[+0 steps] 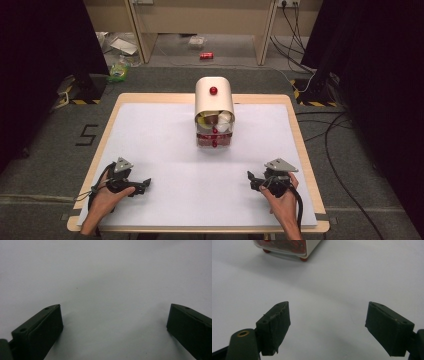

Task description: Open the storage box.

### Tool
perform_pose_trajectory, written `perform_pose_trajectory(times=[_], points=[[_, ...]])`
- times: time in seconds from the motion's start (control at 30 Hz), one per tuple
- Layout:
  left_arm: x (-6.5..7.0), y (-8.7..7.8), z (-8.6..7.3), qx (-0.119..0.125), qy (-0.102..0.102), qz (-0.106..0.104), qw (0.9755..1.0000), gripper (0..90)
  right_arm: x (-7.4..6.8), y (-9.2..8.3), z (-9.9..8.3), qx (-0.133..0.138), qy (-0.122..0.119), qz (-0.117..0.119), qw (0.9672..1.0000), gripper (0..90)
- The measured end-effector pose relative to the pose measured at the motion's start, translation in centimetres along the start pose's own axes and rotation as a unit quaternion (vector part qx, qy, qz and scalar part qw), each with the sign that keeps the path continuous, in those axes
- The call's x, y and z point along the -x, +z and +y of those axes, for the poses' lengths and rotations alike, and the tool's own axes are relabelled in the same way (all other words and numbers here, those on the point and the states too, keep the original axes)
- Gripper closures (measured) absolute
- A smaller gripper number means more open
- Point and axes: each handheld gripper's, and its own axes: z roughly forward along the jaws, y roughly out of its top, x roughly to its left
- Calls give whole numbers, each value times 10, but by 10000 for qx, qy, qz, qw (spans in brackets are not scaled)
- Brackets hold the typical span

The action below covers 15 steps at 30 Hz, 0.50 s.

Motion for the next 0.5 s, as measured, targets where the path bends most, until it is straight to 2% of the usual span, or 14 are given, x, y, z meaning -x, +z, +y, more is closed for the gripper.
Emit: perform_pose_trajectory(times=[0.5], points=[[0,0,0,-2,0,-1,10000,0,-4,0,15,161,-52,55,9998,214]])
